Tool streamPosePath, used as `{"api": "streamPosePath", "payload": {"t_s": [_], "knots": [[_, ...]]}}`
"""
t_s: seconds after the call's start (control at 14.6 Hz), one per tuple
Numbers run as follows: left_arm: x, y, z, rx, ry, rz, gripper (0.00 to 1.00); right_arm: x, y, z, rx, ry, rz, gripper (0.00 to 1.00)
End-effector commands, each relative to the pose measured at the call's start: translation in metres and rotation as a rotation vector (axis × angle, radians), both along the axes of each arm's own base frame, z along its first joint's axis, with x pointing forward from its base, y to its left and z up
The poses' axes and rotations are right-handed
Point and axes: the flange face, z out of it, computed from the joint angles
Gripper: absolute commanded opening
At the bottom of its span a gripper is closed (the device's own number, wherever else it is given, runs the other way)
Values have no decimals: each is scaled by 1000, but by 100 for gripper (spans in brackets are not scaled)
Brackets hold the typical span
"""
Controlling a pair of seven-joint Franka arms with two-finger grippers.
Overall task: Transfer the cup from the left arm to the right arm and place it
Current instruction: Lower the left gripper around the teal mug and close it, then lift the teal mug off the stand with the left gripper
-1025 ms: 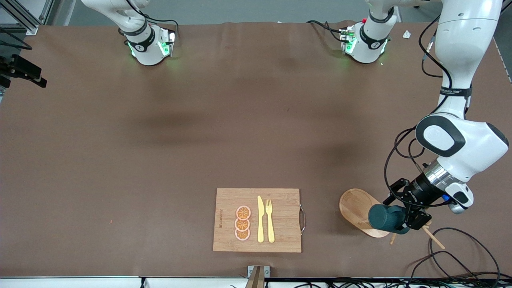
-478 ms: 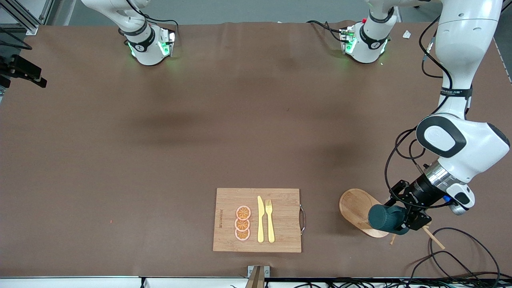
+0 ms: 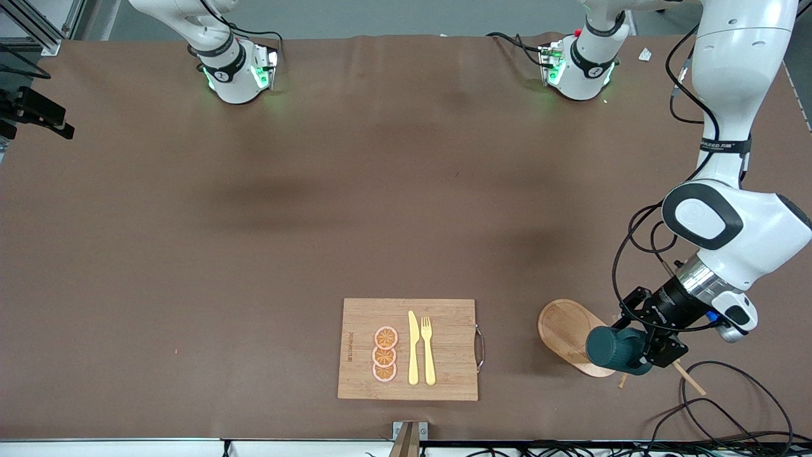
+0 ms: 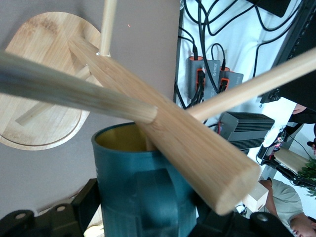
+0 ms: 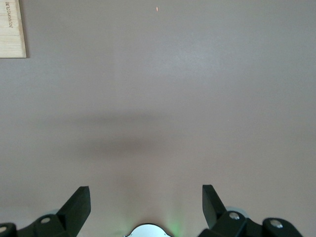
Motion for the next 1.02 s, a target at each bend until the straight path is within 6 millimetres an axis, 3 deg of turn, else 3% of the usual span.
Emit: {"api": "streamPosePath", "payload": {"t_s": [0.0, 0.55, 0.96], "knots": [[-6, -4, 24, -21, -10, -10, 65, -4, 2, 3, 4, -6, 5, 100], [-29, -23, 66, -67, 24, -86, 65, -4, 2, 3, 4, -3, 3, 100], [-47, -93, 88, 0, 86, -119, 65, -5, 1, 3, 3, -2, 3, 100]]}}
